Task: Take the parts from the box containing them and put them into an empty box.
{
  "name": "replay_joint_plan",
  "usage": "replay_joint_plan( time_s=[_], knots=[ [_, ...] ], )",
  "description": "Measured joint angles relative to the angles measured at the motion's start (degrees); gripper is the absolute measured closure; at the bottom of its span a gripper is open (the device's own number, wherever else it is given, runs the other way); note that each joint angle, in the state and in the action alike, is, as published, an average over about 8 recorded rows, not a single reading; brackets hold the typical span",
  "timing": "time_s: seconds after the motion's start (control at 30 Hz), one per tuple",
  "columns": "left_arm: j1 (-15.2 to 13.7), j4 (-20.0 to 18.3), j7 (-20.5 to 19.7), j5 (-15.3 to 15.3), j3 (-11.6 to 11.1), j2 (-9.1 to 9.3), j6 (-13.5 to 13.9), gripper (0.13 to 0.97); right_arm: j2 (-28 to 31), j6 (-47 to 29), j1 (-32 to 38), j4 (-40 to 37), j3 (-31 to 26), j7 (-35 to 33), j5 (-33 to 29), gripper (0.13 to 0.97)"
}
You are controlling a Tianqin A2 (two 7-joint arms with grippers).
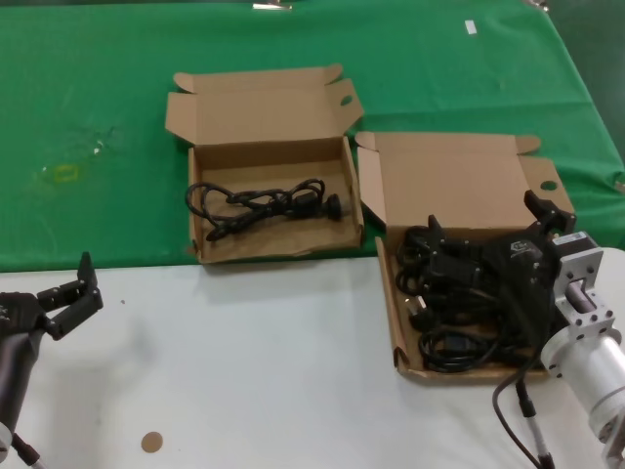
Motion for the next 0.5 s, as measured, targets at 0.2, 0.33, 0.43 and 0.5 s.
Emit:
replay_joint_plan(
  time_s=[0.2,0.33,0.43,0.5],
  knots=[
    [0.00,0.00,0.00,0.00,0.00,0.00,0.00,0.132,0.00,0.00,0.00,0.00,0.00,0.00,0.00,0.129],
    [0.00,0.00,0.00,0.00,0.00,0.00,0.00,0.132,0.00,0.00,0.00,0.00,0.00,0.00,0.00,0.129],
    [0.00,0.00,0.00,0.00,0.00,0.00,0.00,0.132,0.00,0.00,0.00,0.00,0.00,0.00,0.00,0.129],
    [0.00,0.00,0.00,0.00,0.00,0.00,0.00,0.132,0.00,0.00,0.00,0.00,0.00,0.00,0.00,0.129]
  ],
)
